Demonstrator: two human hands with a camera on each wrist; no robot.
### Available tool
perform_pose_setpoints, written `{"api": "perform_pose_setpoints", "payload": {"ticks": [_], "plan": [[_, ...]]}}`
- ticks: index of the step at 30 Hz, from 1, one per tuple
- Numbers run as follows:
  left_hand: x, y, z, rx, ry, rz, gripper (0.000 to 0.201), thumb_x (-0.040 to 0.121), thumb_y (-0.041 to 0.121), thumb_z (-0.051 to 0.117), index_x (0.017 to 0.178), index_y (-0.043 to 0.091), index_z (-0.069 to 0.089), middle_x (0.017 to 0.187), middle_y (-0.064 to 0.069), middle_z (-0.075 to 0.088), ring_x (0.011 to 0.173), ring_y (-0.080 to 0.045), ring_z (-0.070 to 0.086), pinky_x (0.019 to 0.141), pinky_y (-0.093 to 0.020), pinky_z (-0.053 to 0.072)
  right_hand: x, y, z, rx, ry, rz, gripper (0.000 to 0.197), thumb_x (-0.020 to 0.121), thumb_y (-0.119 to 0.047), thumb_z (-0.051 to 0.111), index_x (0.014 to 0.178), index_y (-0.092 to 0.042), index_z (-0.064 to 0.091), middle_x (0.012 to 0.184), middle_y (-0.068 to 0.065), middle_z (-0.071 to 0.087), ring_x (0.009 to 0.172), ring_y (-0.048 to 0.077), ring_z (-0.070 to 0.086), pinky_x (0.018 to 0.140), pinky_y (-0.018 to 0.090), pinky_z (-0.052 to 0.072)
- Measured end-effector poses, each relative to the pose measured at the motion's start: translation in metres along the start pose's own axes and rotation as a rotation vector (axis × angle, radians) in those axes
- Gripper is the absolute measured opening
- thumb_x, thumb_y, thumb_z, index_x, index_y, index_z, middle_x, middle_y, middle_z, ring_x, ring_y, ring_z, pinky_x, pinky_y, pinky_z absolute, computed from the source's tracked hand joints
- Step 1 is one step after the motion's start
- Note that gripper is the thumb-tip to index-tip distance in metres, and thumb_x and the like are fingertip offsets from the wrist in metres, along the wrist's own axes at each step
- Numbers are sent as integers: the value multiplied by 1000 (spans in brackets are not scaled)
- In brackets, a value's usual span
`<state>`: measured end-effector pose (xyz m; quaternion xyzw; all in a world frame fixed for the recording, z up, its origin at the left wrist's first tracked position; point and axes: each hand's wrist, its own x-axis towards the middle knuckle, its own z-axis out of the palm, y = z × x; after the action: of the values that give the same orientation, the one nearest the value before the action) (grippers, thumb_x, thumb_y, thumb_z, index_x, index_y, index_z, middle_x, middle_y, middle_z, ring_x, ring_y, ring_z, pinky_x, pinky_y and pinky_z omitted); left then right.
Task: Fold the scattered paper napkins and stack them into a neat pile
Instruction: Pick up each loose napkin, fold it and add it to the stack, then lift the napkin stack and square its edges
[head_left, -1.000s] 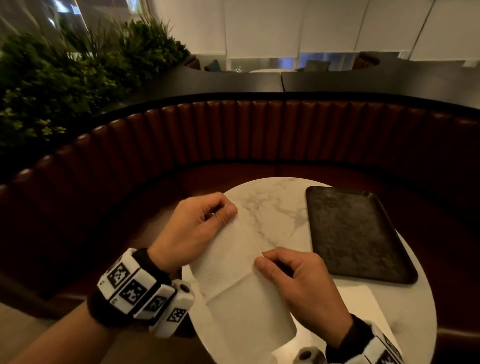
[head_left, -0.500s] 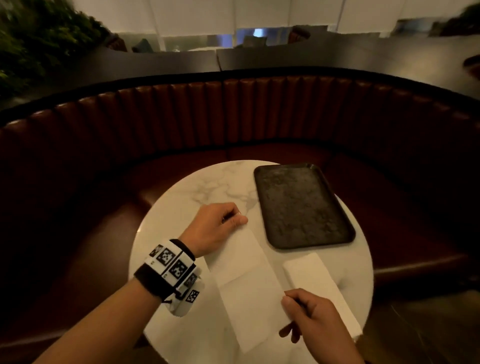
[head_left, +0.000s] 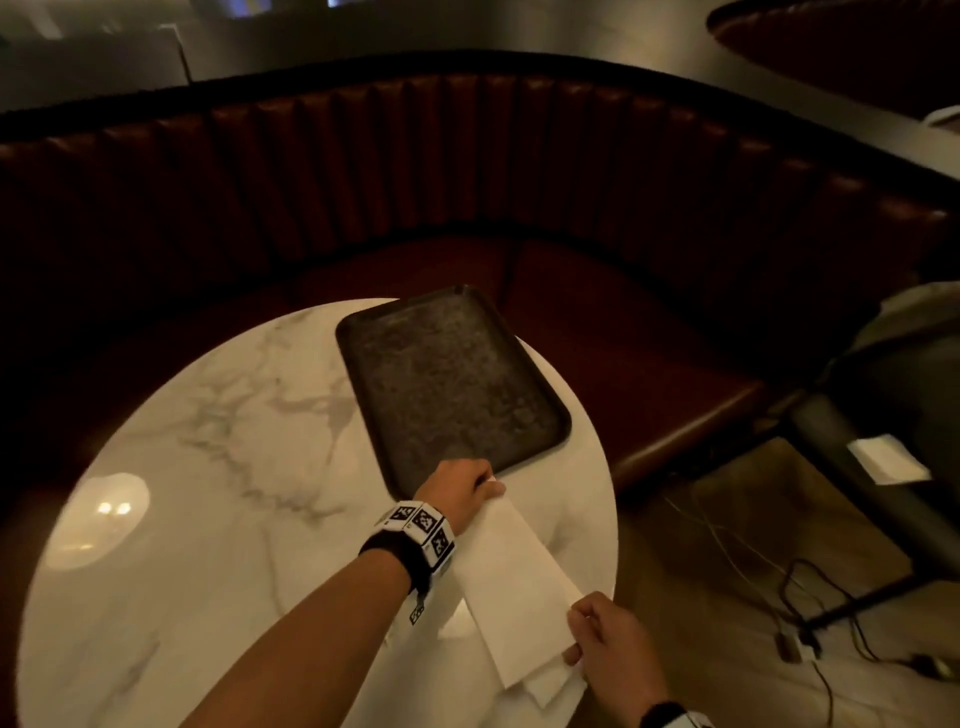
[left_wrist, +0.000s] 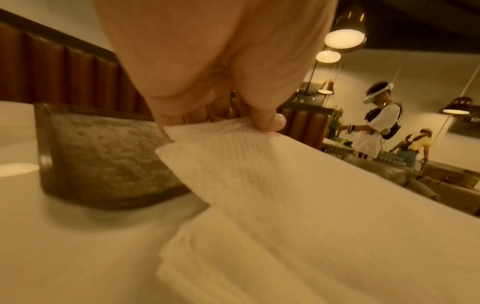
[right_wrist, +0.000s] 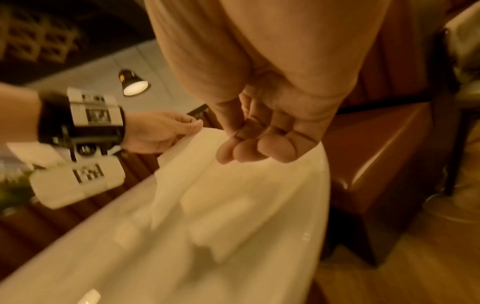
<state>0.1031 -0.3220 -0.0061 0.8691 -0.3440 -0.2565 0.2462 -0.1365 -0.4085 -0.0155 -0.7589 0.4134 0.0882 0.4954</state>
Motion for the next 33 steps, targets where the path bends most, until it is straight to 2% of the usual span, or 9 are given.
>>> {"api": "perform_pose_setpoints", "payload": {"ticks": [2, 5, 11, 13, 16, 19, 24, 28, 33], "plan": [[7, -4, 16, 35, -19, -23, 24, 93, 42, 55, 90, 19, 59, 95, -3, 61, 92, -23, 59, 84, -37, 48, 13, 7, 4, -115, 28, 43, 14, 95, -23, 51, 82, -22, 52, 76, -1, 68, 68, 6, 65, 62, 16, 51], [6, -13, 35, 111, -18, -44, 34, 96, 46, 44, 115, 19, 53, 119, -2, 54, 111, -24, 53, 94, -40, 43, 23, 13, 10, -230, 85, 31, 10, 95, -30, 50, 86, -26, 47, 79, -6, 62, 74, 9, 62, 69, 22, 54], [-5, -22, 56, 163, -6, -58, 61, 97, 50, 37, 148, 19, 23, 151, -3, 32, 138, -22, 33, 112, -34, 27, 23, 6, 17, -336, 265, -16, 26, 84, -42, 56, 106, -31, 49, 103, -3, 46, 96, 17, 48, 76, 28, 37], [-6, -25, 60, 183, -12, -63, 67, 96, 53, 39, 149, 17, 20, 154, -4, 28, 140, -21, 28, 115, -35, 24, 26, 5, 18, -373, 271, -32, 57, 69, -61, 45, 115, -29, 55, 110, 0, 54, 95, 23, 52, 72, 33, 40], [-10, -23, 63, 247, -24, -68, 73, 94, 54, 42, 150, 16, 16, 156, -5, 22, 142, -23, 23, 115, -40, 25, 28, -4, 18, -508, 80, 76, 97, 53, -77, 19, 141, -35, 25, 142, -6, 32, 125, 20, 37, 97, 36, 37], [-12, -18, 64, 173, -68, -128, 74, 92, 48, 52, 150, 20, 16, 156, -1, 19, 143, -24, 20, 113, -46, 27, 34, -13, 19, -590, -33, 100, 92, 69, -74, 42, 146, -33, 11, 147, -5, 22, 132, 21, 28, 105, 37, 32], [-15, -25, 65, -7, -78, -315, 82, 79, 43, 69, 145, 28, 24, 149, 2, 32, 136, -26, 31, 110, -45, 29, 40, -26, 21, -590, -97, 120, 88, 70, -53, 64, 141, -30, 19, 138, -1, 32, 130, 24, 31, 106, 42, 32], [-28, -35, 58, -47, -95, -355, 68, 78, 36, 71, 136, 33, 36, 142, 5, 36, 129, -24, 36, 107, -44, 32, 42, -31, 24, -549, -159, 101, 72, 66, -45, 68, 127, -32, 34, 130, -1, 35, 125, 23, 34, 104, 43, 35], [-63, -66, 42, -60, -63, -369, 52, 79, 33, 68, 125, 26, 45, 126, 0, 40, 118, -23, 39, 102, -37, 36, 41, -41, 42, -605, -243, 13, 58, 64, -42, 69, 111, -31, 37, 123, 1, 28, 121, 24, 31, 102, 40, 37]]}}
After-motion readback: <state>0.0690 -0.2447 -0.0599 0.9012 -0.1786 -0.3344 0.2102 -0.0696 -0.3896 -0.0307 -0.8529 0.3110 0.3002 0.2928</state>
